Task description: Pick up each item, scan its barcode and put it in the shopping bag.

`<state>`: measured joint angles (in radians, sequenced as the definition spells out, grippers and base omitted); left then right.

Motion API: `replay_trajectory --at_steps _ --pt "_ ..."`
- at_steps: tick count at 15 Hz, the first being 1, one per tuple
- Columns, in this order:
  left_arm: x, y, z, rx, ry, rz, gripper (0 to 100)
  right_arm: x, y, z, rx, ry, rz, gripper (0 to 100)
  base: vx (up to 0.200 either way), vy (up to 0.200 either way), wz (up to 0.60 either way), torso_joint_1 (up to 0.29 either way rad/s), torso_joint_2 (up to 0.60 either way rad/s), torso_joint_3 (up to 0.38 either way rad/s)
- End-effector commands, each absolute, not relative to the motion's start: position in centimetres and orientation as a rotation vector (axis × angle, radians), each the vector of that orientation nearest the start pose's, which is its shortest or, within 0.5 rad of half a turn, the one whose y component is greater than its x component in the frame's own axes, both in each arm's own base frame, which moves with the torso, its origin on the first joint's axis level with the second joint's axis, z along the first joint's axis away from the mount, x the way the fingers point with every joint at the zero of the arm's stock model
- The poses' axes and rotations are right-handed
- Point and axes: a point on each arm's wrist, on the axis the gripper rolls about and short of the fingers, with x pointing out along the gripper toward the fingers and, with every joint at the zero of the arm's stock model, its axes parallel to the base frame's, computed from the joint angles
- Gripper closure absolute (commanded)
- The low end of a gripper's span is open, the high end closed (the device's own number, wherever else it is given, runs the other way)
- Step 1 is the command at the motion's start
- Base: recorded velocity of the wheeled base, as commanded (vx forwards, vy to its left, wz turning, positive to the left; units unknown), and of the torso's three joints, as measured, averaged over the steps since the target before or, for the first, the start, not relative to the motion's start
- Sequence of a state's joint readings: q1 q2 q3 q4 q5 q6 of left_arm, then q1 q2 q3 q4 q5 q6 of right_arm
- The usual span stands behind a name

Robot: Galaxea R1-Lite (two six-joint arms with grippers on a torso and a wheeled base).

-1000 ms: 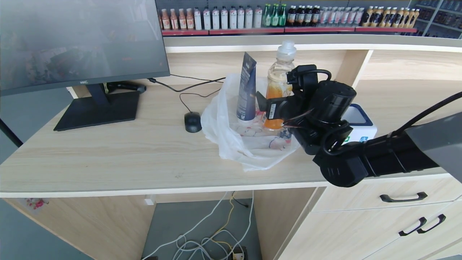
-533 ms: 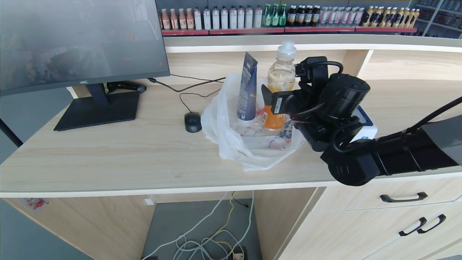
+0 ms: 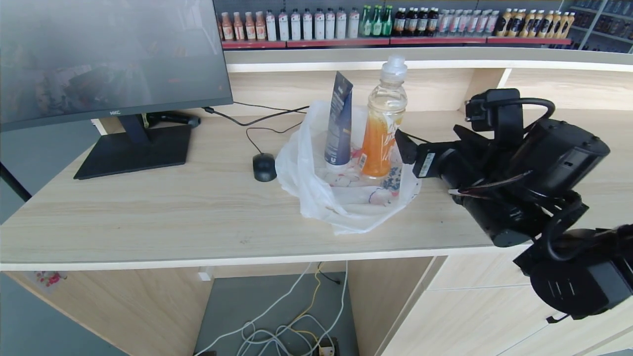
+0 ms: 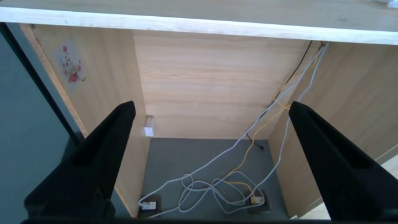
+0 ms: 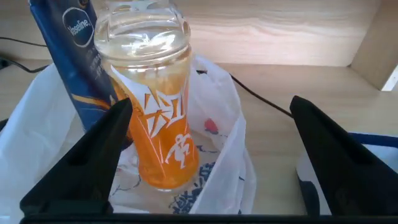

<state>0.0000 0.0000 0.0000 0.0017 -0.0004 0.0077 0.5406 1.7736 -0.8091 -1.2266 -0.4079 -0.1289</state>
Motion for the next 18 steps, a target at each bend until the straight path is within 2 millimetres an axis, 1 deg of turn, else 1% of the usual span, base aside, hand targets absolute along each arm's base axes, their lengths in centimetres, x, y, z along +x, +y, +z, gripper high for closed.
replay_trajectory --at_steps 1,3,5,7,9,10,11,12,13,15,16,18 --pt "-2.3 0.0 7.5 0.008 0.002 0.0 0 21.8 12.0 22.7 0.004 -0.256 0.104 0 0.0 0.0 0.0 0.0 0.0 0.0" --pt "-2.3 0.0 7.5 0.008 0.002 0.0 0 18.2 9.8 21.5 -0.01 -0.226 0.107 0 0.0 0.0 0.0 0.0 0.0 0.0" --pt "-2.3 0.0 7.5 0.008 0.002 0.0 0 13.9 7.2 19.1 -0.02 -0.184 0.112 0 0.0 0.0 0.0 0.0 0.0 0.0" --pt "-2.3 0.0 7.5 0.008 0.002 0.0 0 10.0 4.9 16.6 -0.022 -0.156 0.118 0 0.0 0.0 0.0 0.0 0.0 0.0" --pt "-2.3 0.0 7.5 0.008 0.002 0.0 0 7.5 3.4 16.1 0.016 -0.144 0.121 0 0.0 0.0 0.0 0.0 0.0 0.0" --pt "-2.3 0.0 7.5 0.008 0.002 0.0 0 5.8 2.4 15.4 0.019 -0.11 0.124 0 0.0 0.0 0.0 0.0 0.0 0.0" --pt "-2.3 0.0 7.5 0.008 0.002 0.0 0 4.0 1.3 13.9 0.009 -0.047 0.132 0 0.0 0.0 0.0 0.0 0.0 0.0" --pt "-2.3 0.0 7.5 0.008 0.002 0.0 0 2.8 0.7 12.8 -0.002 -0.011 0.136 0 0.0 0.0 0.0 0.0 0.0 0.0" --pt "-2.3 0.0 7.5 0.008 0.002 0.0 0 0.4 -0.7 10.2 -0.039 0.064 0.213 0 0.0 0.0 0.0 0.0 0.0 0.0" --pt "-2.3 0.0 7.5 0.008 0.002 0.0 0 -1.8 -1.8 8.7 -0.084 0.083 0.318 0 0.0 0.0 0.0 0.0 0.0 0.0" --pt "-2.3 0.0 7.5 0.008 0.002 0.0 0 -2.3 -2.0 8.8 -0.085 0.078 0.372 0 0.0 0.0 0.0 0.0 0.0 0.0" --pt "-2.3 0.0 7.5 0.008 0.002 -0.002 0 -2.4 -1.8 8.9 -0.081 0.078 0.462 0 0.0 0.0 0.0 0.0 0.0 0.0"
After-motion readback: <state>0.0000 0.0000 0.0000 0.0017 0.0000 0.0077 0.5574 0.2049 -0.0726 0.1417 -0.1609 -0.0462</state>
